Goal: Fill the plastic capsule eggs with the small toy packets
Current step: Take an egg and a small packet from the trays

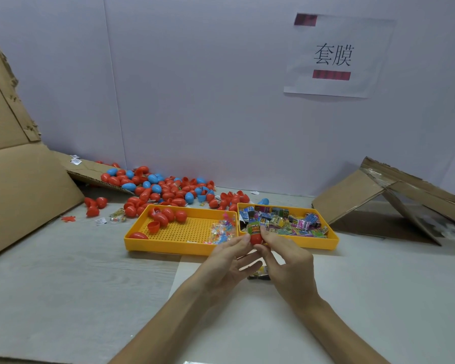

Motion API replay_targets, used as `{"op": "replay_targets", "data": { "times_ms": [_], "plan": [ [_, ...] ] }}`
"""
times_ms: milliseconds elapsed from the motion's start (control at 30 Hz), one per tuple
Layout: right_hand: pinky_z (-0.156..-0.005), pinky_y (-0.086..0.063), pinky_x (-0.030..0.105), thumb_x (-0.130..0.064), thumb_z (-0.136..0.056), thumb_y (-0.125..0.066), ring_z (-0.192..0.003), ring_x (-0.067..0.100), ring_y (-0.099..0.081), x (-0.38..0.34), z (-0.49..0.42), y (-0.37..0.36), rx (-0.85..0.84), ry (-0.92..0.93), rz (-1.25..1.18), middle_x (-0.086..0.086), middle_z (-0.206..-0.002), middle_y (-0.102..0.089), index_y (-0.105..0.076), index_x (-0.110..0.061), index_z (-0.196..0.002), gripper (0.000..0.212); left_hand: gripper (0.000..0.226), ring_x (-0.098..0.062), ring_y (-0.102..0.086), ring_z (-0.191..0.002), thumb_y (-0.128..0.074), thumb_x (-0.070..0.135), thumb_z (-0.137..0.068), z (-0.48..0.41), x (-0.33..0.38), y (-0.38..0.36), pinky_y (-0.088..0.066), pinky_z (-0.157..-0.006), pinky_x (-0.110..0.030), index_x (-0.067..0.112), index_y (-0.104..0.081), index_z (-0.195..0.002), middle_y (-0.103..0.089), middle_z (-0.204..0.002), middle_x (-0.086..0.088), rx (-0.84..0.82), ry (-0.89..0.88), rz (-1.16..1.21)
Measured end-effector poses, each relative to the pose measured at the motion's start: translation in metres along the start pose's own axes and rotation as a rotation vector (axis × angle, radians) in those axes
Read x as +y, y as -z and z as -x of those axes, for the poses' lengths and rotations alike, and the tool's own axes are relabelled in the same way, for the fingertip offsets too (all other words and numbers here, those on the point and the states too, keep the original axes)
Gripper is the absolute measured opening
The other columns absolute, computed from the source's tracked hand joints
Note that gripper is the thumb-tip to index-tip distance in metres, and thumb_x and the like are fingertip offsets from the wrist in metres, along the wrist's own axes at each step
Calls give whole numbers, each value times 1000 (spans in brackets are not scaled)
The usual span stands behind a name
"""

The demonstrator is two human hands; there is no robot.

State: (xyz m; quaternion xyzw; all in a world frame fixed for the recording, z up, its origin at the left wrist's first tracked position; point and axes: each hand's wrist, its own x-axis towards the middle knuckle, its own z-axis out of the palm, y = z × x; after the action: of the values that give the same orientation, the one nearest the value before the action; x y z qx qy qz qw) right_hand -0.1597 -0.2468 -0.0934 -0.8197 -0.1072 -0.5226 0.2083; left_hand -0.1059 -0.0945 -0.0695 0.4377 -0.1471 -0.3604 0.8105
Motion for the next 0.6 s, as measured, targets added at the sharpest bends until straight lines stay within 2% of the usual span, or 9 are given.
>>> {"op": "replay_targets", "data": {
  "times_ms": [100, 200, 300, 433, 533, 600],
  "plan": [
    [-76, -57, 31, -15, -84, -71, -87, 24, -74, 1, 0, 0, 10, 33, 46, 7, -100, -77, -73, 1, -115, 35, 31, -20, -72, -108, -70, 30, -88, 0, 0, 0, -55, -90, -32, 14, -76, -114, -75, -112, -6, -5, -1, 2],
    [-75, -57, 31, -11, -82, -73, -86, 23, -75, 3, 1, -1, 24, 48, 52, 7, -98, -78, -74, 0, -113, 33, 35, -21, -71, -111, -70, 30, -88, 0, 0, 1, -53, -92, -33, 12, -72, -119, -74, -117, -7, -9, -6, -29],
    [-78, -57, 27, -7, -82, -73, -87, 20, -75, 7, 2, -1, 41, -3, -14, 4, -99, -78, -75, -3, -111, 29, 43, -22, -69, -116, -68, 25, -91, 0, -3, -1, -53, -92, -32, 9, -63, -131, -72, -124, -7, -26, -8, -108],
    [-86, -56, 20, -7, -85, -73, -95, 13, -73, 6, 0, -1, 7, -17, -66, 1, -105, -76, -74, -5, -115, 30, 50, -25, -69, -115, -71, 24, -86, 0, -4, -3, -54, -94, -34, 7, -60, -133, -72, -122, -10, 2, -40, -122],
    [-88, -56, 22, -7, -86, -72, -98, 12, -71, 3, 0, -1, 13, -3, -59, 0, -109, -75, -74, -6, -117, 31, 51, -28, -67, -118, -76, 19, -87, 1, 1, -4, -52, -102, -39, 10, -59, -134, -70, -126, -14, -20, -64, -78],
    [-89, -56, 25, -8, -87, -71, -101, 11, -71, 2, -1, -1, 28, 4, -65, -1, -110, -75, -75, -7, -115, 28, 50, -29, -67, -119, -75, 19, -87, 1, 5, -4, -55, -98, -37, 11, -59, -134, -69, -127, -16, -30, -95, -35]
  ]
}}
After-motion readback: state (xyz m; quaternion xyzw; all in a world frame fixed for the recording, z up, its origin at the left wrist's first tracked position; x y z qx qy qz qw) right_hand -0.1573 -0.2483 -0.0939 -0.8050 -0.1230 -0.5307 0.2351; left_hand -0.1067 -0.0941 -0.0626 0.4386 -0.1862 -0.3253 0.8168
